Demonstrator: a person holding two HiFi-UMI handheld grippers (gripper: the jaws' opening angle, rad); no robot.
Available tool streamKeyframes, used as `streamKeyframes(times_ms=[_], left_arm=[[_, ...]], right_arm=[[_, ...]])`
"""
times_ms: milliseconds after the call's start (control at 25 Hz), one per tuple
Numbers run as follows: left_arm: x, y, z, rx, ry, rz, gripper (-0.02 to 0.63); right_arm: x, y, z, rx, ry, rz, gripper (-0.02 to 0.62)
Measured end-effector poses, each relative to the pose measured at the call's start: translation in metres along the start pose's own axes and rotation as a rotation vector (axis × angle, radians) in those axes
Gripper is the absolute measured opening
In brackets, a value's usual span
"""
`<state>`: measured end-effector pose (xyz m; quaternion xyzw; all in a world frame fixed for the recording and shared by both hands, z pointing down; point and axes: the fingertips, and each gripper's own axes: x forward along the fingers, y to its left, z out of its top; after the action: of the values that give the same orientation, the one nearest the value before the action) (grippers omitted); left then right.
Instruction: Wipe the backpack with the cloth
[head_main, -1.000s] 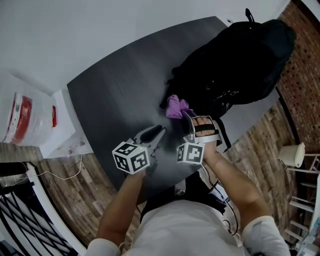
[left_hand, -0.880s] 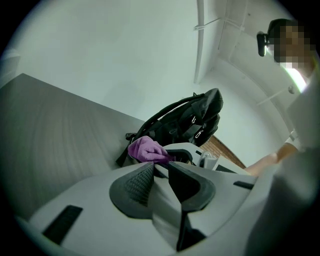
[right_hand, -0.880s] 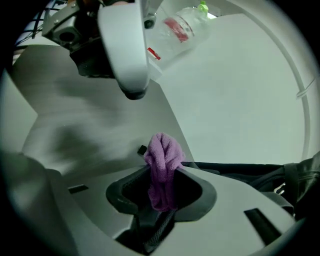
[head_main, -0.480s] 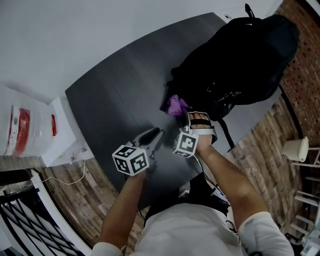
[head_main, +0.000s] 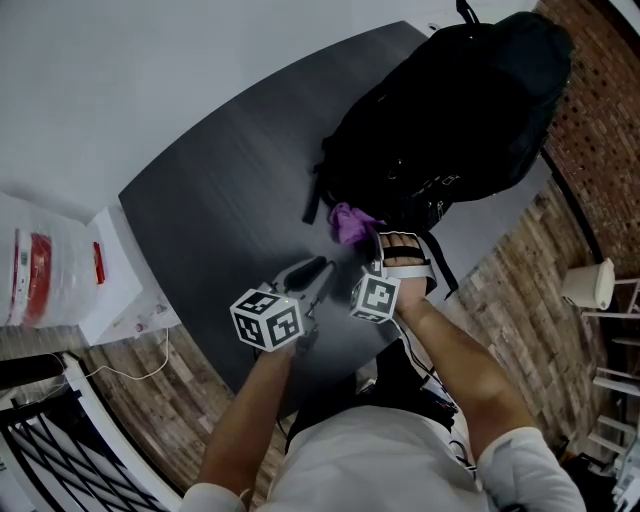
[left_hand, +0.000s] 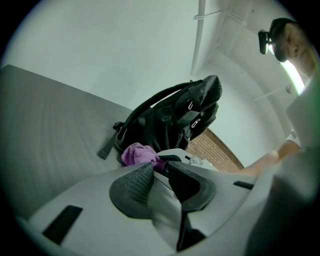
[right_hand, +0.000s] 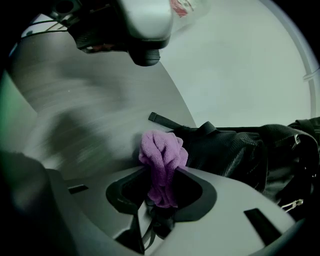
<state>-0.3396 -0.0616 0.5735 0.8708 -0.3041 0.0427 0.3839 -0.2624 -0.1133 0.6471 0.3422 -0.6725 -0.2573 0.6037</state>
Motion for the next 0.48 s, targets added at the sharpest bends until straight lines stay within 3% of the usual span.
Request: streamKeyframes(times_ms=[480], left_arm=[[0.019,-0.025,-0.013,0.015,0.034,-0.027,0.094]], right_arm=[[-0.017,0.017,-0.046,0.021,0.047,0.012,0.135]])
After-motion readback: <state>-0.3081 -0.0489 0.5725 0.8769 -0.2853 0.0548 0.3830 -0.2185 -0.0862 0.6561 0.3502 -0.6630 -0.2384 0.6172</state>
